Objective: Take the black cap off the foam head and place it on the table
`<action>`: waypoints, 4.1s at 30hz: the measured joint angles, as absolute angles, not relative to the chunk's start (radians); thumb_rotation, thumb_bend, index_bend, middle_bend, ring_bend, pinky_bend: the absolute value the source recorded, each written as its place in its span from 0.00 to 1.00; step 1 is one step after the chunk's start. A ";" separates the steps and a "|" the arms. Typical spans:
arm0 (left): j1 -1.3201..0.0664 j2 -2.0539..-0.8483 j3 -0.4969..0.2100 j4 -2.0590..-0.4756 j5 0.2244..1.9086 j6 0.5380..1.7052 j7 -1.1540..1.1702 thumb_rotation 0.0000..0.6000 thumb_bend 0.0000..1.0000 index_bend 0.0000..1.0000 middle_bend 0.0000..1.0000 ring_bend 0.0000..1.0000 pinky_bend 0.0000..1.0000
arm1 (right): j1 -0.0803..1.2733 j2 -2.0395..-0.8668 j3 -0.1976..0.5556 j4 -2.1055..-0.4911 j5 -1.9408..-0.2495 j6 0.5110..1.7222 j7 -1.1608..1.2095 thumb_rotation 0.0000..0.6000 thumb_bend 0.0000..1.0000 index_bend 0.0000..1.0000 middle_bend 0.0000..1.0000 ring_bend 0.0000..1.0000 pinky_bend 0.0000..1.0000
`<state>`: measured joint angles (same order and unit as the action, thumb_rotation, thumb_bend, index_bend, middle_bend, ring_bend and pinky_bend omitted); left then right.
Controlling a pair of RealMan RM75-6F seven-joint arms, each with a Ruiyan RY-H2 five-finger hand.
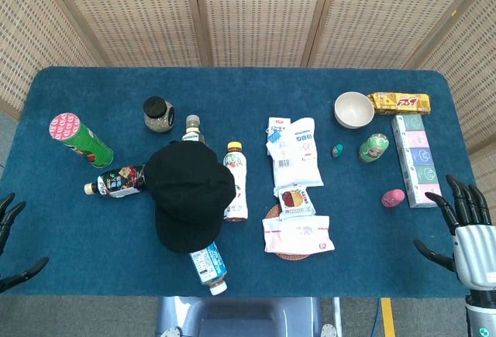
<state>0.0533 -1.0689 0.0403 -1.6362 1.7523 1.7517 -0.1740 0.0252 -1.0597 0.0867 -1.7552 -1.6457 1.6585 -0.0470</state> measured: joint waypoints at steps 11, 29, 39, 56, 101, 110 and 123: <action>0.045 -1.098 0.037 -1.591 1.798 1.771 -0.153 1.00 0.12 0.05 0.00 0.00 0.07 | 0.027 -1.056 0.081 -1.770 -1.651 1.652 -0.047 1.00 0.00 0.21 0.01 0.00 0.00; -0.150 -1.155 -0.001 -1.380 2.328 1.867 0.015 1.00 0.09 0.06 0.00 0.00 0.07 | 0.013 -1.036 0.071 -1.769 -1.663 1.669 0.001 1.00 0.00 0.21 0.01 0.00 0.00; -0.266 -1.148 -0.033 -1.433 2.413 1.685 0.202 1.00 0.09 0.06 0.00 0.00 0.07 | 0.017 -1.035 0.074 -1.768 -1.654 1.660 0.002 1.00 0.00 0.21 0.01 0.00 0.00; -0.464 -1.228 -0.052 -1.449 2.436 1.402 0.401 1.00 0.08 0.06 0.00 0.00 0.07 | 0.019 -1.038 0.078 -1.762 -1.645 1.654 0.002 1.00 0.00 0.21 0.01 0.00 0.00; -0.695 -1.443 0.011 -1.351 2.429 1.269 0.670 1.00 0.31 0.79 0.55 0.45 0.55 | 0.022 -1.023 0.084 -1.746 -1.629 1.648 0.059 1.00 0.00 0.21 0.01 0.00 0.00; -0.707 -1.457 0.016 -1.308 2.444 1.388 0.661 1.00 0.32 0.85 0.62 0.51 0.60 | 0.022 -1.024 0.080 -1.747 -1.633 1.648 0.059 1.00 0.00 0.21 0.01 0.00 0.00; -0.716 -1.434 -0.029 -1.384 2.429 1.516 0.658 1.00 0.32 0.86 0.63 0.52 0.61 | 0.023 -1.026 0.078 -1.747 -1.635 1.644 0.055 1.00 0.00 0.21 0.01 0.00 0.00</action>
